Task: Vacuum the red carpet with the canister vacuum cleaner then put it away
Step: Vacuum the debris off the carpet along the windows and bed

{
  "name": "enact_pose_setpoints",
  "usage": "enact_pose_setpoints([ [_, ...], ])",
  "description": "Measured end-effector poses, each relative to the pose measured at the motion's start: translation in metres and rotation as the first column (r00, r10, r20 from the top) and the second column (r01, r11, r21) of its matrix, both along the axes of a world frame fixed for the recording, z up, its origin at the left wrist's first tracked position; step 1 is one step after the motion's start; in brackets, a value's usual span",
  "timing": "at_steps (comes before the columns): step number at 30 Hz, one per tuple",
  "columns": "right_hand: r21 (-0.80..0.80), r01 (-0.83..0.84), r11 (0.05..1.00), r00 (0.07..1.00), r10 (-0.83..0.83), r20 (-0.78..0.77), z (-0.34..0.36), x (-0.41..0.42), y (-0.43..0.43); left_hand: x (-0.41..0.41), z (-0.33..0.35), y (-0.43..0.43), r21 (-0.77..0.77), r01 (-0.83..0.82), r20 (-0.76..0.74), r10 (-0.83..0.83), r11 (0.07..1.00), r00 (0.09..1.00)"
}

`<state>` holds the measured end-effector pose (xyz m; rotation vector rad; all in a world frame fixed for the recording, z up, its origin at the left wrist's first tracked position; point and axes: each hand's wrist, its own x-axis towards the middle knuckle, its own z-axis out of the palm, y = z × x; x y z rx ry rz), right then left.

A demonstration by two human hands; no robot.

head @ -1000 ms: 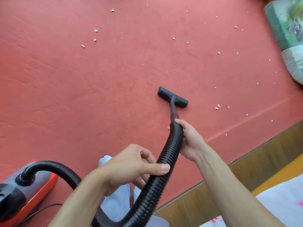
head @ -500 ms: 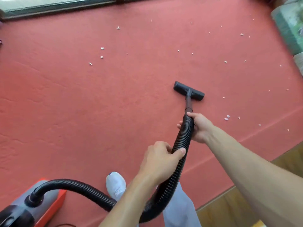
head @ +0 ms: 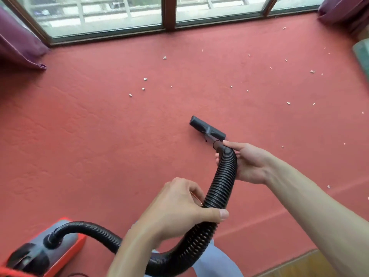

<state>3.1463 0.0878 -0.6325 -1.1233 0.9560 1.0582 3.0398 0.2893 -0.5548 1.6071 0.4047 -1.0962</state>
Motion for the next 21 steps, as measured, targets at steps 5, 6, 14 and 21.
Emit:
enact_pose_setpoints([
  [5, -0.058, -0.124, 0.991, 0.992, 0.124, -0.005, 0.005, 0.026, 0.084, 0.003, 0.019, 0.030, -0.004, -0.279, -0.065, 0.278, 0.960, 0.958],
  [6, -0.072, -0.113, 0.991, 0.994, 0.111, -0.020, 0.001, 0.026, 0.098, 0.001, 0.019, 0.033, -0.008, -0.329, -0.083, 0.327, 0.944, 0.941],
  [14, -0.221, 0.133, 0.966, 0.989, -0.117, 0.086, -0.022, 0.000, 0.145, -0.036, -0.003, 0.062, -0.078, -0.550, -0.208, 0.526, 0.831, 0.825],
  [21, -0.141, 0.196, 0.970, 0.980, -0.189, 0.059, -0.036, 0.005, 0.118, -0.010, -0.026, 0.060, -0.115, -0.384, -0.192, 0.359, 0.916, 0.913],
])
